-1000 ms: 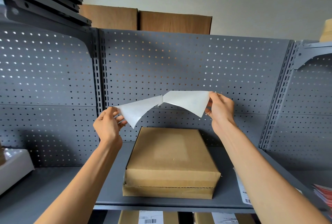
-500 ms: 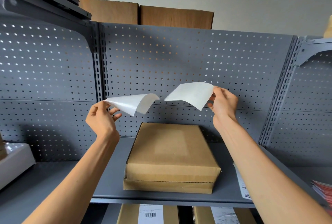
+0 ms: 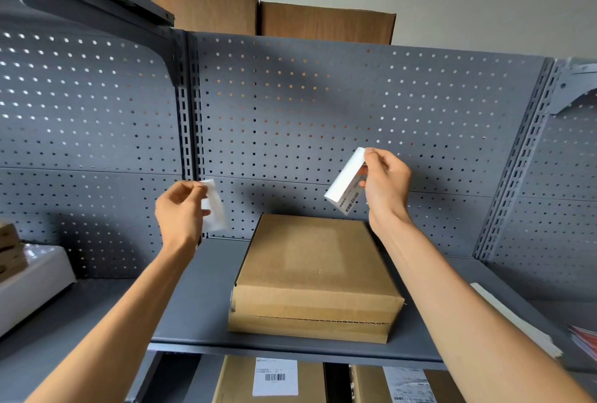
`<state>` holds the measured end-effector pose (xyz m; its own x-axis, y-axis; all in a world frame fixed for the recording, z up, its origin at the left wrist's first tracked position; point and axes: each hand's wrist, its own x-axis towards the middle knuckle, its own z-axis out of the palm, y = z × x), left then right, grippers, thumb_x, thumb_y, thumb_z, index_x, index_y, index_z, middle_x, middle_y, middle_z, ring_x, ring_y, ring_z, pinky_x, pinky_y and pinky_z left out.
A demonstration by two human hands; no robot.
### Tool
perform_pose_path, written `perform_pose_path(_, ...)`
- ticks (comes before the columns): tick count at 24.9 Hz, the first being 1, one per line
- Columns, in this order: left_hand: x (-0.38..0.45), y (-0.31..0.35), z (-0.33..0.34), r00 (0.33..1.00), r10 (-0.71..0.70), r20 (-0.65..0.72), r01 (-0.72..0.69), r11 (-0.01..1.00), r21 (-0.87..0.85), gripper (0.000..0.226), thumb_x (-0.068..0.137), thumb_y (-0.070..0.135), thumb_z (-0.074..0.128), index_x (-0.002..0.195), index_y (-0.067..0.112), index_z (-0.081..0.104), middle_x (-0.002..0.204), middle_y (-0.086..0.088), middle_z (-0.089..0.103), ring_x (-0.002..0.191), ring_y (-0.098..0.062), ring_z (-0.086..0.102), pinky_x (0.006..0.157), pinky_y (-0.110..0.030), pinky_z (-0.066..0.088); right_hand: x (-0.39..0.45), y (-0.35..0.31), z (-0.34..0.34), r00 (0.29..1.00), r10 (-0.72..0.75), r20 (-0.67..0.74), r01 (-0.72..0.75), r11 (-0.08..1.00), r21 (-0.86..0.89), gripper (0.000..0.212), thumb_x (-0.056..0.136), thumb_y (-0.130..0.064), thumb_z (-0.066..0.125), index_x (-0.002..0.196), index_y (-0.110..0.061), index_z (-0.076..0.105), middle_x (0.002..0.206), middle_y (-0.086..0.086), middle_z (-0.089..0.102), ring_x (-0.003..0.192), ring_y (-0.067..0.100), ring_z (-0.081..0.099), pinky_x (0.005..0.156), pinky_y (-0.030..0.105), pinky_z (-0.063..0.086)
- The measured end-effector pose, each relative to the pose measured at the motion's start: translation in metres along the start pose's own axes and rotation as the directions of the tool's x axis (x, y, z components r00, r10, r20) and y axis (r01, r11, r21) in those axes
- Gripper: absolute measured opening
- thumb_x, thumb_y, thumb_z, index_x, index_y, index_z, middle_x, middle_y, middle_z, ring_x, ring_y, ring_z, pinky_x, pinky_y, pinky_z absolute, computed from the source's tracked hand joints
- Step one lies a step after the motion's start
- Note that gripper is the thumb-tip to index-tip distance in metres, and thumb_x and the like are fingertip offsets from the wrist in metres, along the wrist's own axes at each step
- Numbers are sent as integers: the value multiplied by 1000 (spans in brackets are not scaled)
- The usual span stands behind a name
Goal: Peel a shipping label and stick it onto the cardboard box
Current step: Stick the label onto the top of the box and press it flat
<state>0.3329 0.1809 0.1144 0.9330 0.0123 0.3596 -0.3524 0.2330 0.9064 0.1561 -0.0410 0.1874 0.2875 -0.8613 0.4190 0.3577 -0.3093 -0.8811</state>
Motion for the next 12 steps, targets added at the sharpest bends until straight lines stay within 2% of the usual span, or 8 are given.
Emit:
perform_pose_path(2,2,-11,-7,999,-18,48,9,983,183,13,88,15,62,78,11,71,82,-10,73,73,-24,64,67,-33,60,-4,1,5,999,-6,39,6,1000,-2,14,96,-14,55,91,-13,68,78,-5,69,64,3,61,67,29,48)
perform_pose_path(4,2,-19,-12,995,-43,88,13,949,314,12,85,18,63,78,12,72,80,-12,73,73,-26,63,70,-38,56,-9,2,9,997,-10,74,10,1000,-3,15,97,-13,55,89,-14,68,75,-5,68,59,-2,60,66,28,48)
perform_pose_path(8,-5,-22,-15,979,-38,200,-70,860,505,16,74,28,58,74,20,72,72,0,72,69,-24,63,69,-37,56,-17,7,16,993,-1,121,4,1000,-25,16,97,-14,54,88,-17,67,75,-5,68,59,-2,60,65,27,48)
perform_pose_path(12,-12,-31,-18,953,-78,294,-152,717,681,18,73,34,57,74,28,73,77,6,74,75,-22,68,73,-38,59,-22,10,18,988,3,152,2,999,-34,17,97,-14,55,87,-17,68,76,-7,68,61,-6,60,68,28,49)
